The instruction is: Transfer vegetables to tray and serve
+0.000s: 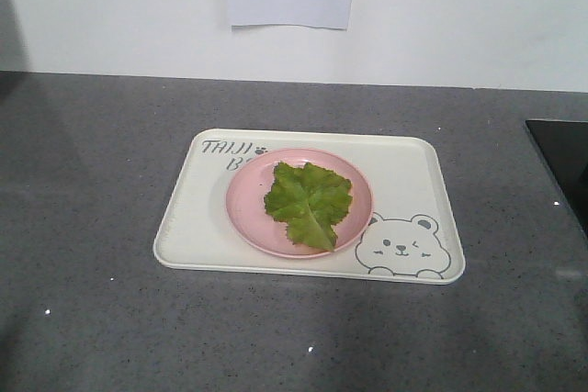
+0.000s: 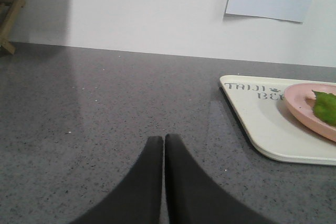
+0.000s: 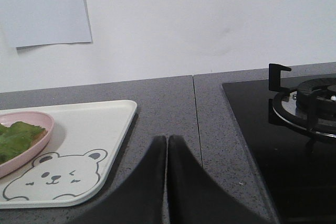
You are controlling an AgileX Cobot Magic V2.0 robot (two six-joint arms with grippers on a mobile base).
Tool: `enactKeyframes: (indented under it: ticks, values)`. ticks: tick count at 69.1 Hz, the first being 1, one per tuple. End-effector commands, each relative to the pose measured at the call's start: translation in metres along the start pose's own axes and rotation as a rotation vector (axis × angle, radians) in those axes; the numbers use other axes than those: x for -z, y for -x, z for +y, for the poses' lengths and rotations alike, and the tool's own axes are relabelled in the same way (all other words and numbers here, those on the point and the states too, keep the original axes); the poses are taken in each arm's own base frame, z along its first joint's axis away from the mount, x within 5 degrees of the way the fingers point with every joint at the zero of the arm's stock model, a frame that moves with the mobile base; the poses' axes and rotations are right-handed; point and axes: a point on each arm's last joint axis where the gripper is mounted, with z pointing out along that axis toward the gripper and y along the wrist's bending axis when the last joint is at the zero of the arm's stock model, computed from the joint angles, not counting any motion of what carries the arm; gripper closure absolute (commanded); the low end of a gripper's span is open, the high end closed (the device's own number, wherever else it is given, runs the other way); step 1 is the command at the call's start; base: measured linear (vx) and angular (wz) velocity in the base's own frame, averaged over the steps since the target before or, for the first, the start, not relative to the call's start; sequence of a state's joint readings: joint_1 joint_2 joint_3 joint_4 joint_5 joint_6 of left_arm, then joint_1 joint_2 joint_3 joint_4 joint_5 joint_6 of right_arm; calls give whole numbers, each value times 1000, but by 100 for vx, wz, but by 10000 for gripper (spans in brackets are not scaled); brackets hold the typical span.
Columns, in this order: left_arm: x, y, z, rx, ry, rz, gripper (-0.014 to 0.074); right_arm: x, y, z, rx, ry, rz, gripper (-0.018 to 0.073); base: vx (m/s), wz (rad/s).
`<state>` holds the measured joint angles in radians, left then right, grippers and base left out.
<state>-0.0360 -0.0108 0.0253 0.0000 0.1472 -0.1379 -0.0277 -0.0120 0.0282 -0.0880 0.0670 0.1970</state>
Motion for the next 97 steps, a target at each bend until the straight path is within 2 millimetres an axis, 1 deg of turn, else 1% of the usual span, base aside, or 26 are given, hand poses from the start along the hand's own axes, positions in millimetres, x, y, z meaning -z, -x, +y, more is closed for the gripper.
enactKeyframes:
  ticks: [1,97]
  values:
    - [-2,0,0,8,-9,-52,603,0,3,1,5,10,-74,561,0,0]
    - [-2,0,0,8,-9,-52,602,0,3,1,18,10,-72,561,0,0]
